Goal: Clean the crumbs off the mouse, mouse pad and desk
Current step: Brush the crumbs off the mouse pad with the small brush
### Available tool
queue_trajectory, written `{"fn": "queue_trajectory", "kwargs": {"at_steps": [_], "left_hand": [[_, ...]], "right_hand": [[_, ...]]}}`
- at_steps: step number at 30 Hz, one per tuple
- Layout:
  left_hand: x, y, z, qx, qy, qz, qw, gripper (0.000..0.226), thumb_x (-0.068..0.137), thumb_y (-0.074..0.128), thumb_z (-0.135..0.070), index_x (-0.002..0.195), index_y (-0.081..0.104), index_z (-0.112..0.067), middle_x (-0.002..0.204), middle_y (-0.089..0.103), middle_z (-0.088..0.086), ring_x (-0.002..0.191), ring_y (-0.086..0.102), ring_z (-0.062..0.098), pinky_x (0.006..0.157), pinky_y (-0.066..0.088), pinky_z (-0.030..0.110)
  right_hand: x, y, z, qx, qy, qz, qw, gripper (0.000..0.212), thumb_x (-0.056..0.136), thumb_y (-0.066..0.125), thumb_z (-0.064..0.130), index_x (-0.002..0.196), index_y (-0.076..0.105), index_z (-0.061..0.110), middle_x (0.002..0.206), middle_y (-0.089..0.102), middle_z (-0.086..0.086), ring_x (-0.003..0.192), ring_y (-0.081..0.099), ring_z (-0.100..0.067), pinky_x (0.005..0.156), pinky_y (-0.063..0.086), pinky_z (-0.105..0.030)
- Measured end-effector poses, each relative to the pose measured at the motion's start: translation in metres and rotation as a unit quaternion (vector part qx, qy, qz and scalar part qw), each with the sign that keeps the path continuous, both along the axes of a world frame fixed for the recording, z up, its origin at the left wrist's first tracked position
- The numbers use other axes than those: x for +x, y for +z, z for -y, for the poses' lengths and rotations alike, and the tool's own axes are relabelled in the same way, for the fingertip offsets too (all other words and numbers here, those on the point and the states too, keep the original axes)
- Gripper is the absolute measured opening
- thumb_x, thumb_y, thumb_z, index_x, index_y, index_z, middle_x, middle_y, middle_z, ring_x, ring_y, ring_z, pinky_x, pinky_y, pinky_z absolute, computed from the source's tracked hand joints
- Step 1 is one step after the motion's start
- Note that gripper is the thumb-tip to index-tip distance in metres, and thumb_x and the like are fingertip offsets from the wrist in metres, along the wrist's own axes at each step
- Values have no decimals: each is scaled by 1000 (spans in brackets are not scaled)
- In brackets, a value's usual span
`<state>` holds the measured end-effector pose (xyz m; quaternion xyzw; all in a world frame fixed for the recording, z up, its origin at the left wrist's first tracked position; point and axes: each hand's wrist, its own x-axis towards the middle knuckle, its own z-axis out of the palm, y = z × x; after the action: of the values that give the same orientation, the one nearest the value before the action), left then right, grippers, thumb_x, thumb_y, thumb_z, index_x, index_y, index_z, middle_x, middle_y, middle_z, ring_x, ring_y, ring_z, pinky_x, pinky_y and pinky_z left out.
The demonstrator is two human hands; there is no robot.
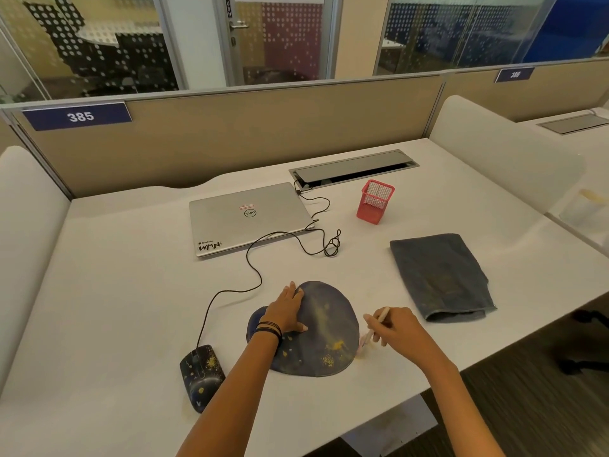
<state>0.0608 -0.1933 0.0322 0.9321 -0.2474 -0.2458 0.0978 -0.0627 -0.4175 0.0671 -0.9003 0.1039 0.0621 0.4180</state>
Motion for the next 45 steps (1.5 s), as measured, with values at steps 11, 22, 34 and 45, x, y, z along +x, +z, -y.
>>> {"fn": "queue_trajectory", "kwargs": {"at_steps": [11, 22, 34, 45], "left_hand": [[-1, 1, 0, 12, -4, -2, 1000, 91, 87, 65, -33, 151, 5, -10, 160, -9, 11, 148, 1, 26, 118, 22, 44], [-2, 3, 0, 10, -4, -1, 1000, 91, 86, 65, -33, 151, 6, -10, 160, -8, 11, 148, 2, 26, 118, 23, 44], [-2, 2, -1, 13, -7, 2, 1000, 90, 87, 64, -33, 151, 5, -10, 160, -9, 11, 148, 1, 25, 118, 22, 44], [-1, 0, -1, 13, -8, 7, 1000, 90, 87, 65, -34, 151, 6, -10, 160, -8, 12, 148, 3, 26, 117, 24, 44]], "right_hand": [[-2, -11, 0, 2, -3, 21, 1000, 44, 87, 55, 51, 67, 68, 14, 57, 67, 2, 50, 61, -4, 59, 49, -15], [17, 2, -15, 42, -10, 82, 996, 27, 89, 55, 45, 66, 65, 36, 70, 69, 18, 70, 65, -1, 62, 45, -12], [8, -4, -9, 41, -30, 53, 997, 43, 86, 47, 56, 77, 67, 20, 72, 69, 5, 64, 64, -5, 64, 50, -20], [-4, -10, -22, 108, -45, 113, 987, 46, 85, 51, 53, 73, 69, 13, 65, 71, 0, 61, 68, -11, 60, 51, -16]]}}
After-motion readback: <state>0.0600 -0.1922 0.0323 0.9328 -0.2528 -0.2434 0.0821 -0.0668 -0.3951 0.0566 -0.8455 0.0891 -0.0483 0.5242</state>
